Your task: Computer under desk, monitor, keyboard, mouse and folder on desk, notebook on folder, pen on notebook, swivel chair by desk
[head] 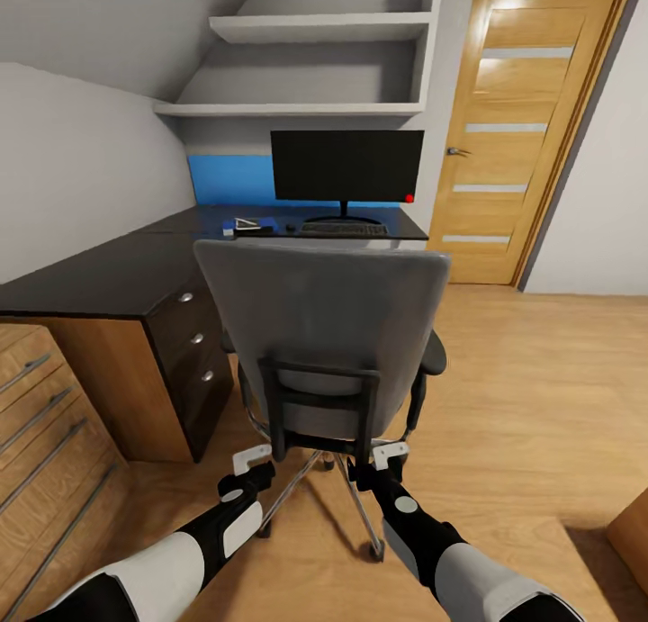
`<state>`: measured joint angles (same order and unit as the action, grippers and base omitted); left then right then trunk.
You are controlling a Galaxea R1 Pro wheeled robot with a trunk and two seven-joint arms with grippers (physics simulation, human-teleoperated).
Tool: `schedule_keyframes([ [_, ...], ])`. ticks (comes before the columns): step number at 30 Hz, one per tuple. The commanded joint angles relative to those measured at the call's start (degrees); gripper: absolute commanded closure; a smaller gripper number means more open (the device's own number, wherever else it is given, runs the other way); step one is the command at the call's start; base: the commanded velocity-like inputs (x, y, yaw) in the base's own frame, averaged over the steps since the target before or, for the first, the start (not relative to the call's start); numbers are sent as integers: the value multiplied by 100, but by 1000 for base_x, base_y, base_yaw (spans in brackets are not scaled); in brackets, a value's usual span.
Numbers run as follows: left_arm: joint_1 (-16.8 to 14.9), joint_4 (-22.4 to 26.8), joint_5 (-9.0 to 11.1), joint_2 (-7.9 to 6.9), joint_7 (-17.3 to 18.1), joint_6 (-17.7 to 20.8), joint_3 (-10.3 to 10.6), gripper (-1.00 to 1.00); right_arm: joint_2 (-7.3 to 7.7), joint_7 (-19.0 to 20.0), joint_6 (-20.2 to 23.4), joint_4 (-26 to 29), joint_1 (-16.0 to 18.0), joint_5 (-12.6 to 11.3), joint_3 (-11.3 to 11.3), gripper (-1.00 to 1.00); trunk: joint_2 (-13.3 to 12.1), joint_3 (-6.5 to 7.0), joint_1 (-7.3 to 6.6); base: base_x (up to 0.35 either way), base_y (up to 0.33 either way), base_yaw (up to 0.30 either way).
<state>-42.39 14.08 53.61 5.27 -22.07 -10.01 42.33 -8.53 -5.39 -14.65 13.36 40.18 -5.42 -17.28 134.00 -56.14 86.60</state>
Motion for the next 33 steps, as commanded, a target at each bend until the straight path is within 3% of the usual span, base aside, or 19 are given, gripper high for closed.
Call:
schedule_keyframes([
  [1, -6, -2, 53, 1, -25, -26, 52, -100, 1, -32, -20, 0, 7, -47, -74, -100, 2, -4, 2, 302, -193, 218],
  [12, -6, -2, 54, 1, -25, -23, 53, -100, 1, -32, -20, 0, 7, -39, -74, -100, 2, -4, 2, 302, -193, 171],
  [33, -6, -2, 54, 1, -25, -27, 48, -100, 9, -41, -20, 0, 7, -43, -74, -100, 2, -4, 2, 302, -193, 7],
])
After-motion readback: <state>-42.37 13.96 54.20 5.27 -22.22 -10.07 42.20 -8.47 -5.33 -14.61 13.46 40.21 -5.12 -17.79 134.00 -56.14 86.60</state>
